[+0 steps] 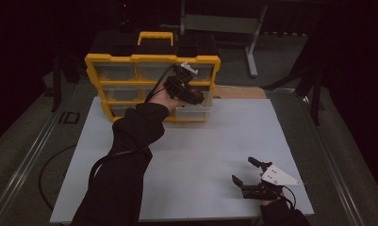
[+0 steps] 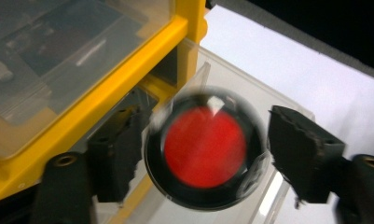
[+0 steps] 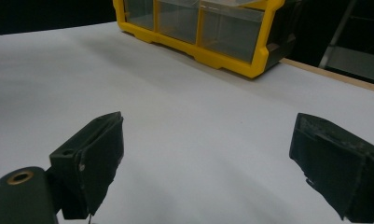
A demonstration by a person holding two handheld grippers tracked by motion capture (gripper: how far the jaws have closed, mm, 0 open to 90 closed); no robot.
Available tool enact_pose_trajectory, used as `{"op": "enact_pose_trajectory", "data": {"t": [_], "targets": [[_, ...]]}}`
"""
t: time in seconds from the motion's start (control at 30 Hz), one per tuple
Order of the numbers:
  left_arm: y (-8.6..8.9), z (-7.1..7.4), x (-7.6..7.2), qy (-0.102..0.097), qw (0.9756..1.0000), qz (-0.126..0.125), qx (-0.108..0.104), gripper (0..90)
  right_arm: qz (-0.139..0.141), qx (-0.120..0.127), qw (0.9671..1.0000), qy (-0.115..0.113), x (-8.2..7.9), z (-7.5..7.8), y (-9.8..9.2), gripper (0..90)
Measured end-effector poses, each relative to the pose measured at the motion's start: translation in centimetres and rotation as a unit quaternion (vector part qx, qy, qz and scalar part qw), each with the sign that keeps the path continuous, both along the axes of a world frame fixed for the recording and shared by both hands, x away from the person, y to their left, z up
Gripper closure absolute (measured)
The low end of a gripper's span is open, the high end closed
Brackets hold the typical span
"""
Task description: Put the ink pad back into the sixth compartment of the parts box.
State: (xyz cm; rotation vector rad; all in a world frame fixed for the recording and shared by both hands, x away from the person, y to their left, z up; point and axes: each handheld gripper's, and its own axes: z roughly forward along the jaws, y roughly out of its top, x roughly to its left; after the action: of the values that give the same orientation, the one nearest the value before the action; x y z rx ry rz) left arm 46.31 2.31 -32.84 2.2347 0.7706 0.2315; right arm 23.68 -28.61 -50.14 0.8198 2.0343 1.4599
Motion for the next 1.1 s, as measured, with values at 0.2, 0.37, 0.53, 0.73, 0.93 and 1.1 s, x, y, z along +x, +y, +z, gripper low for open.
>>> {"op": "enact_pose_trajectory", "data": {"t": [0.2,0.37,0.53,0.73,0.93,1.1], "targets": [[0.3,0.6,-0.4,0.001,0.9999,-0.009,-0.012,3.9,-0.001,0.000,1.0000,-0.001,0.0,0.1,0.0,9.9],[0.9,1.0,-1.1,-0.006,0.9996,-0.009,-0.027,0.2,-0.002,-0.001,1.0000,-0.001,0.0,0.1,0.0,9.9],[1.8,1.2,-1.7,-0.023,0.9991,-0.004,-0.035,0.1,-0.002,-0.002,1.0000,-0.001,-0.1,0.1,0.0,9.9],[3.0,1.3,-2.5,-0.037,0.9988,-0.002,-0.033,0.1,-0.002,-0.003,1.0000,-0.001,-0.1,0.1,0.0,9.9],[4.2,1.0,-3.3,-0.034,0.9986,-0.004,-0.040,0.1,-0.001,-0.003,1.0000,0.000,-0.1,0.1,0.0,9.9],[5.5,0.8,-4.1,-0.042,0.9981,-0.002,-0.045,0.1,0.000,-0.005,1.0000,0.000,-0.1,0.1,0.1,9.9]]}}
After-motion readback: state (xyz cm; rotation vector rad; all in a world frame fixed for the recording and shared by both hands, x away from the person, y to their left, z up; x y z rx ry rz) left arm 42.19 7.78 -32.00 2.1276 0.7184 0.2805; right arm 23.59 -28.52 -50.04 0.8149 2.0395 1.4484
